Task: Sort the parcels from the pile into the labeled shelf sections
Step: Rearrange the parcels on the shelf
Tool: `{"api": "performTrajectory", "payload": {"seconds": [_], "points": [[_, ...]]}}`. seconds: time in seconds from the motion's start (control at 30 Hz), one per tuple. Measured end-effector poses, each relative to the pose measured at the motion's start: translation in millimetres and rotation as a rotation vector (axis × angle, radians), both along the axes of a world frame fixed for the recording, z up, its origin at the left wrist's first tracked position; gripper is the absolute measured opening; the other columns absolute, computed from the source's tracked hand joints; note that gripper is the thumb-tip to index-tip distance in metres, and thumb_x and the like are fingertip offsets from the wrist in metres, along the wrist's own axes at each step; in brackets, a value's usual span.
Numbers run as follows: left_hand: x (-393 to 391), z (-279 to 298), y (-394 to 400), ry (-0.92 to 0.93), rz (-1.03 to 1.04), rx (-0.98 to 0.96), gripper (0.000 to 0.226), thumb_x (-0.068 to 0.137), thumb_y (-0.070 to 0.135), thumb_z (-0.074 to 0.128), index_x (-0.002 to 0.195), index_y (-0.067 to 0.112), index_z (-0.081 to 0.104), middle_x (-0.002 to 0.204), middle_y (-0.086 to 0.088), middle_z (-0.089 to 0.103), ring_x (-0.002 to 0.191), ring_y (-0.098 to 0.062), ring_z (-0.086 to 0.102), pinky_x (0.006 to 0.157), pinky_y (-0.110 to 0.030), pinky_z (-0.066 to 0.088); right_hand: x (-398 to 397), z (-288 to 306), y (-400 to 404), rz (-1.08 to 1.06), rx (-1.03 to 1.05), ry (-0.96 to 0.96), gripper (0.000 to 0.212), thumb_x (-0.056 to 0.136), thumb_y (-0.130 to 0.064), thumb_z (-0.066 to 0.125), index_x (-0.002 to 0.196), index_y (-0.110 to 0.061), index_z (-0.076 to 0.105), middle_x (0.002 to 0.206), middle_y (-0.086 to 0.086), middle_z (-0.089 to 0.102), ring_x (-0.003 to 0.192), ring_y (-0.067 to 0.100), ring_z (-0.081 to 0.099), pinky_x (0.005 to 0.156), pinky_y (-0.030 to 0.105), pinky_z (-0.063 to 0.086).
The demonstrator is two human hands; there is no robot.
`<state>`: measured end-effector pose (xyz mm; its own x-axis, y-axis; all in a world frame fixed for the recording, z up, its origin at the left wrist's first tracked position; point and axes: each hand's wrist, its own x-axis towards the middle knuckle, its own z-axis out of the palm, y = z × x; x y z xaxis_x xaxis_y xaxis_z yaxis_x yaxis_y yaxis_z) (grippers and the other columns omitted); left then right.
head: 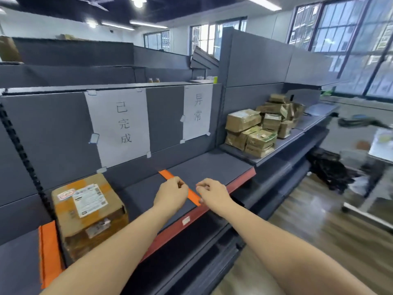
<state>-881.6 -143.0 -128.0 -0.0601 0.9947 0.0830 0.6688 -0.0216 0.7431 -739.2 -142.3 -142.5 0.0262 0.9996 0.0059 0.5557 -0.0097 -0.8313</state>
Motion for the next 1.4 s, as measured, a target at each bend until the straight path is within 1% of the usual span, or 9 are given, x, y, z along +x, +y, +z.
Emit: {"api": "performTrajectory", "payload": {"seconds": [0.07, 0.17, 0.23, 0.3, 0.43, 0.7, 1.0, 1.33, 1.4], "points": [[33.1, -1.5, 8.8, -0.005, -0.041, -0.011, 0.019, 0.09, 0.017, 0.043, 0.091, 0.014, 0.062, 0.075, 0.001, 0.06, 0.059, -0.017, 0.054, 0.061, -0.034, 0.052, 34.2, -2.5, 0.6, -0.04, 0.007, 0.012, 0.011, 0.093, -0.025, 0.052, 0.099, -0.026, 0.06, 0.085, -0.004, 0.065, 0.083, 0.017, 0.064, 0.077, 0.027, 0.051], [76.8, -2.4, 21.5, -0.007, -0.12, -0.012, 0.019, 0.091, 0.017, 0.043, 0.089, 0.015, 0.062, 0.085, 0.002, 0.064, 0.08, -0.023, 0.059, 0.073, -0.036, 0.051, 78.2, -5.2, 1.8, -0.112, -0.008, 0.042, 0.007, 0.094, -0.027, 0.051, 0.096, -0.03, 0.058, 0.094, -0.003, 0.064, 0.092, 0.02, 0.065, 0.079, 0.033, 0.052], [104.4, -4.9, 32.2, 0.002, -0.165, -0.013, 0.019, 0.091, 0.018, 0.044, 0.089, 0.015, 0.062, 0.09, 0.0, 0.066, 0.089, -0.023, 0.06, 0.077, -0.035, 0.049, 107.2, -6.8, 4.9, -0.179, -0.02, 0.066, 0.007, 0.094, -0.027, 0.051, 0.094, -0.03, 0.058, 0.09, -0.006, 0.065, 0.089, 0.02, 0.068, 0.07, 0.03, 0.053], [125.6, -6.4, 43.7, 0.013, -0.196, -0.021, 0.019, 0.091, 0.019, 0.044, 0.091, 0.016, 0.062, 0.09, 0.001, 0.066, 0.086, -0.02, 0.06, 0.073, -0.032, 0.047, 129.7, -6.5, 11.1, -0.228, -0.02, 0.071, 0.009, 0.095, -0.026, 0.051, 0.098, -0.028, 0.059, 0.088, -0.007, 0.065, 0.085, 0.018, 0.069, 0.062, 0.024, 0.049], [160.5, -10.2, 75.2, 0.021, -0.236, -0.044, 0.019, 0.09, 0.021, 0.043, 0.091, 0.019, 0.062, 0.09, 0.003, 0.065, 0.083, -0.017, 0.06, 0.068, -0.03, 0.045, 161.9, -9.5, 34.5, -0.285, -0.027, 0.081, 0.009, 0.094, -0.03, 0.052, 0.1, -0.032, 0.058, 0.106, -0.005, 0.065, 0.097, 0.016, 0.065, 0.081, 0.031, 0.053], [221.0, -9.1, 168.3, -0.006, -0.328, -0.031, 0.018, 0.092, 0.024, 0.046, 0.09, 0.017, 0.062, 0.088, 0.003, 0.065, 0.08, -0.018, 0.06, 0.071, -0.032, 0.048, 209.4, -0.1, 109.8, -0.338, -0.039, 0.058, 0.024, 0.096, -0.027, 0.049, 0.116, -0.024, 0.061, 0.115, -0.003, 0.066, 0.106, 0.013, 0.061, 0.091, 0.025, 0.047], [270.5, -1.2, 261.8, -0.006, -0.414, -0.015, 0.021, 0.092, 0.022, 0.047, 0.071, 0.02, 0.051, 0.073, 0.003, 0.057, 0.067, -0.017, 0.051, 0.058, -0.029, 0.038, 248.1, 10.9, 191.4, -0.378, -0.064, 0.053, 0.029, 0.097, -0.028, 0.05, 0.124, -0.021, 0.059, 0.122, -0.003, 0.062, 0.102, 0.009, 0.055, 0.079, 0.018, 0.039], [330.5, -13.6, 335.0, -0.024, -0.338, -0.084, 0.018, 0.091, 0.024, 0.048, 0.081, 0.015, 0.06, 0.08, 0.0, 0.064, 0.073, -0.018, 0.056, 0.064, -0.03, 0.043, 314.2, 1.4, 280.0, -0.341, -0.073, 0.049, 0.025, 0.093, -0.029, 0.054, 0.117, -0.026, 0.061, 0.123, -0.005, 0.064, 0.106, 0.013, 0.06, 0.092, 0.025, 0.047], [350.3, -12.1, 352.6, -0.045, -0.291, -0.084, 0.02, 0.09, 0.023, 0.047, 0.084, 0.012, 0.062, 0.084, -0.003, 0.066, 0.075, -0.02, 0.057, 0.064, -0.031, 0.045, 333.1, 2.2, 300.7, -0.299, -0.064, 0.046, 0.027, 0.095, -0.028, 0.054, 0.12, -0.023, 0.06, 0.123, -0.004, 0.063, 0.105, 0.012, 0.06, 0.085, 0.023, 0.049]]}}
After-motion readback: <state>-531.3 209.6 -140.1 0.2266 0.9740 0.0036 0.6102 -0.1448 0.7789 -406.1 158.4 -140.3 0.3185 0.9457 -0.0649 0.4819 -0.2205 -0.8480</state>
